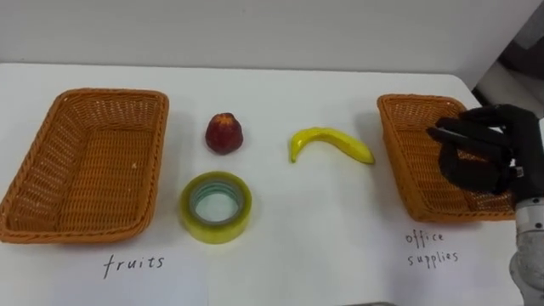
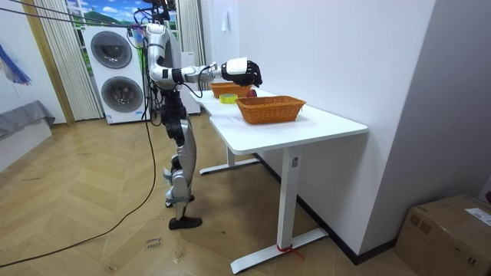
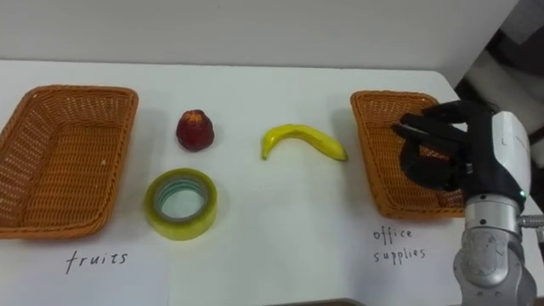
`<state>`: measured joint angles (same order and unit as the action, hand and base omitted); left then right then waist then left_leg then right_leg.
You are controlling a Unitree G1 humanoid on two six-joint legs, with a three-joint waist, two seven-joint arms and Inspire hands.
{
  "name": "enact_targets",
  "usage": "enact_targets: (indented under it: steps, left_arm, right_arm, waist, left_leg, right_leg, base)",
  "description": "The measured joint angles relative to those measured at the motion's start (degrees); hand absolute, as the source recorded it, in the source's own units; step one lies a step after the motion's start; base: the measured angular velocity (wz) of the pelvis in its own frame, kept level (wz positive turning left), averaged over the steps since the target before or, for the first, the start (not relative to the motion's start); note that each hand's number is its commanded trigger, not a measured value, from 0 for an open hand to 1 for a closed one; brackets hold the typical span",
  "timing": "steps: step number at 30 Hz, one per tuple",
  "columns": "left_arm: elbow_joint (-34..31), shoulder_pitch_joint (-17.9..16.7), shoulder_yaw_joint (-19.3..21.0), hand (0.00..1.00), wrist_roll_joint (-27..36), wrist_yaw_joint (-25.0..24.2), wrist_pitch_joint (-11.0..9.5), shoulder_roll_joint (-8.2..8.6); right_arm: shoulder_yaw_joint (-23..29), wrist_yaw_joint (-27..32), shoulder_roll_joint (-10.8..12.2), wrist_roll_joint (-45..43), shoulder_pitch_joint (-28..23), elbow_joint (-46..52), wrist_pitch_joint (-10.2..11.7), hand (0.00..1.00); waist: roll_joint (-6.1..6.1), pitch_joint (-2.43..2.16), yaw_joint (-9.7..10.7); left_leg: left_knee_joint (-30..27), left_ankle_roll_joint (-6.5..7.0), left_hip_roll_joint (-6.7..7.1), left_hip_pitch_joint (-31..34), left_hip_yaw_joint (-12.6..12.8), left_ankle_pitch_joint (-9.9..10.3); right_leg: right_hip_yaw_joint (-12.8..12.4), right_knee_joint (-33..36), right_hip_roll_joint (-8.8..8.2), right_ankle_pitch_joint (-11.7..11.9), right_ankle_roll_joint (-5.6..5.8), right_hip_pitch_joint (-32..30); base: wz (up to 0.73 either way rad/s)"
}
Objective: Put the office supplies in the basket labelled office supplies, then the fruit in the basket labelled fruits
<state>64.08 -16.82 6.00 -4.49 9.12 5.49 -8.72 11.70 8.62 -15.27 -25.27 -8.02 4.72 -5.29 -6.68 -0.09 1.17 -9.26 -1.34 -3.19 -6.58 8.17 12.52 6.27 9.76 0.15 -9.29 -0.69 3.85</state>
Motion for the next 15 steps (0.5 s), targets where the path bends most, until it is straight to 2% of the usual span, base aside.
enact_targets:
  steps: [3, 10, 11, 12, 13, 14, 15]
  left_arm:
    - [0.0, -0.1, 0.0, 0.00, 0.0, -0.4, 0.0, -0.18]
    - [-0.1, -0.2, 0.0, 0.00, -0.1, -0.8, 0.0, -0.99]
    - [-0.2, -0.2, 0.0, 0.00, -0.1, -0.8, 0.0, -1.02]
    - [-0.2, -0.2, 0.0, 0.00, -0.1, -0.8, 0.0, -1.03]
    - [-0.2, -0.2, -0.1, 0.00, -0.1, -0.9, 0.0, -1.03]
    - [-0.2, -0.2, -0.1, 0.00, -0.1, -0.9, 0.0, -1.03]
    - [-0.2, -0.2, -0.1, 0.00, -0.1, -0.9, 0.0, -1.03]
  right_arm:
    - [0.0, 0.0, 0.0, -0.1, 0.0, -0.2, 0.0, 1.00]
    - [0.0, -0.7, 0.0, -0.3, 0.0, -2.2, 0.0, 0.99]
    - [0.0, -0.7, 0.0, -0.3, 0.0, -2.2, 0.0, 0.77]
    - [0.0, -0.7, 0.0, -0.3, 0.0, -2.2, 0.0, 0.51]
    - [0.0, -0.7, 0.0, -0.3, 0.0, -2.2, 0.0, 0.35]
    - [0.0, -0.7, 0.0, -0.3, 0.0, -2.2, 0.0, 0.00]
    - [0.0, -0.7, 0.0, -0.3, 0.0, -2.2, 0.0, 0.00]
  waist:
    - [-0.07, 0.20, 0.0]
    - [-0.29, 0.26, 0.1]
    - [-0.29, 0.26, 0.1]
    - [-0.21, 0.31, 0.1]
    - [-0.14, 0.34, 0.1]
    - [-0.08, 0.37, 0.1]
    - [-0.06, 0.38, 0.1]
  left_leg:
    - [0.0, 0.00, -0.01, 0.1, 0.0, 0.0]
    - [0.1, 0.00, 0.00, 0.0, 0.0, 0.0]
    - [0.1, 0.00, 0.00, 0.1, 0.0, 0.0]
    - [0.1, 0.00, 0.00, 0.1, 0.0, 0.0]
    - [0.1, 0.00, 0.00, 0.1, 0.0, 0.0]
    - [0.2, 0.00, 0.00, 0.1, 0.0, 0.0]
    - [0.2, 0.00, 0.00, 0.1, 0.0, 0.0]
  right_leg:
    - [0.0, 0.0, 0.02, 0.0, 0.01, 0.0]
    - [0.1, 0.0, 0.01, 0.0, 0.00, 0.1]
    - [0.1, 0.0, 0.02, 0.0, 0.00, 0.0]
    - [0.1, 0.0, 0.02, 0.0, 0.00, 0.0]
    - [0.1, 0.0, 0.02, 0.0, 0.00, 0.0]
    - [0.1, 0.0, 0.02, 0.0, 0.00, 0.0]
    - [0.1, 0.0, 0.02, 0.0, 0.00, 0.0]
  base:
    - [0.00]
    - [0.00]
    - [0.00]
    - [0.00]
    - [0.00]
    - [0.00]
    - [0.00]
